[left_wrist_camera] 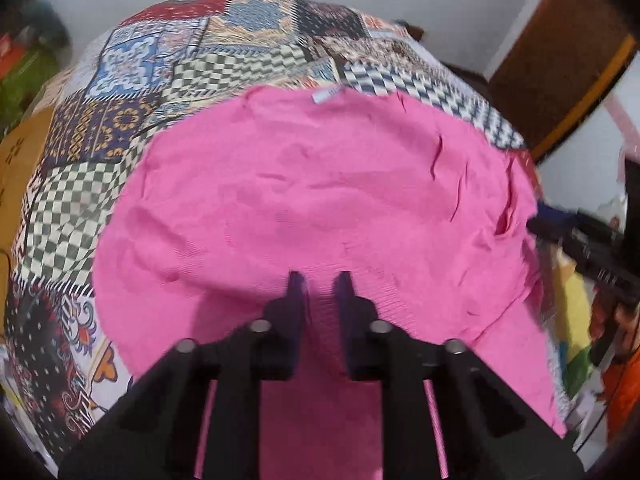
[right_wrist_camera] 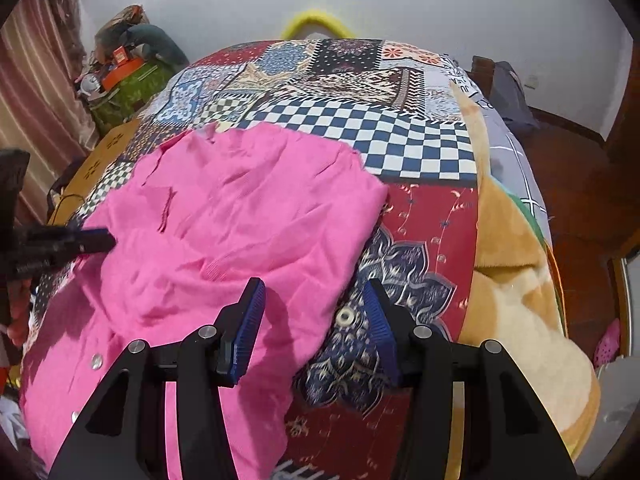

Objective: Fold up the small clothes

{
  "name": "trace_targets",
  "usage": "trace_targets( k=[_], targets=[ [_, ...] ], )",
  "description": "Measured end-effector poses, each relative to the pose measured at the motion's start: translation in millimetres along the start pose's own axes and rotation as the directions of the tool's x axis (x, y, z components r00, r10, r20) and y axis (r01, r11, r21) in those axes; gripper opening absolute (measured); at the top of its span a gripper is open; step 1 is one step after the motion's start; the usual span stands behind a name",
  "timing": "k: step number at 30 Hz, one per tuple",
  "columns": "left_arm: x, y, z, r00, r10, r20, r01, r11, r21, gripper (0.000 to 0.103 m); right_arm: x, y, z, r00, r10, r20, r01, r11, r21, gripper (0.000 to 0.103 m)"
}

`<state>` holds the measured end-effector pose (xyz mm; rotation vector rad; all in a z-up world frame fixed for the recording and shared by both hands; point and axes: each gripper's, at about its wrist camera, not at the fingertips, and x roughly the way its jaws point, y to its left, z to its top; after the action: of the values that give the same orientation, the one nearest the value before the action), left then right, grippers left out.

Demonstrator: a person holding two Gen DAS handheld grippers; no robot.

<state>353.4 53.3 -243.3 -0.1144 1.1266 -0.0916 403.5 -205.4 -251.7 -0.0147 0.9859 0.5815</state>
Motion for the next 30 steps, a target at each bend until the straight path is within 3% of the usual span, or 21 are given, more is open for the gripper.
trace_targets(
  k=[2,5,9,12,15,18,20,22,26,27,30],
  targets=[
    [-0.5,-5.2,-0.9,0.999,0.029,0.018,-0.029,0.999,0.023,0.002,3.6,-1.1,2.2,1.0,0.004,-0.004,-0.004,1.0,0.009,0.047],
    [-17.2,-12.8,-1.3,0.994,0.048,0.097,-0.054,0.997,0.056,0.002,7.0,1.1,3.3,1.0,0.006,0.0,-0.006,1.0,0.0,0.045],
    [-50.6,-22.1,3.5,0.977,0.043,0.211,-0.061,0.995,0.079,0.002,8.3,3.5,4.5,0.999,-0.052,0.008,0.053,0.998,-0.032,0.011],
    [-64.6,-20.2,13.1,0.965,0.064,0.256,-0.087,0.993,0.08,0.002,9.1,-3.2,6.0,0.999,-0.046,0.009,0.046,0.999,-0.013,0.006],
    [-60.4,-6.7,17.4,0.964,0.102,0.246,-0.119,0.991,0.057,0.002,7.5,-4.3,5.3,0.999,-0.046,0.014,0.046,0.999,-0.006,0.005],
    [-35.8,14.0,14.1,0.986,0.094,0.139,-0.096,0.995,0.009,0.002,6.0,-2.2,5.3,0.999,-0.052,0.013,0.052,0.999,-0.006,0.006],
    [-19.0,25.5,9.2,0.99,0.119,0.069,-0.119,0.993,-0.012,0.002,1.8,-1.3,5.7,0.999,-0.037,0.003,0.037,0.999,0.007,0.006],
    [-15.0,31.2,3.2,0.991,0.122,0.051,-0.121,0.992,-0.028,0.004,-3.5,2.2,6.1,1.0,-0.028,-0.002,0.028,1.0,0.009,0.007],
    [-25.8,39.7,-7.9,0.995,0.08,0.052,-0.077,0.994,-0.072,0.031,-16.0,14.6,0.5,1.0,-0.005,-0.003,0.005,0.999,-0.032,0.032],
    [-29.1,39.8,-10.4,0.996,0.072,0.06,-0.067,0.995,-0.079,0.04,-18.3,18.1,-2.3,1.0,-0.003,-0.001,0.003,0.999,-0.045,0.034],
    [-40.3,39.8,-21.7,0.996,0.036,0.083,-0.028,0.996,-0.085,0.046,-21.2,28.4,-14.4,1.0,0.014,-0.011,-0.014,0.997,-0.081,0.034]
  ],
)
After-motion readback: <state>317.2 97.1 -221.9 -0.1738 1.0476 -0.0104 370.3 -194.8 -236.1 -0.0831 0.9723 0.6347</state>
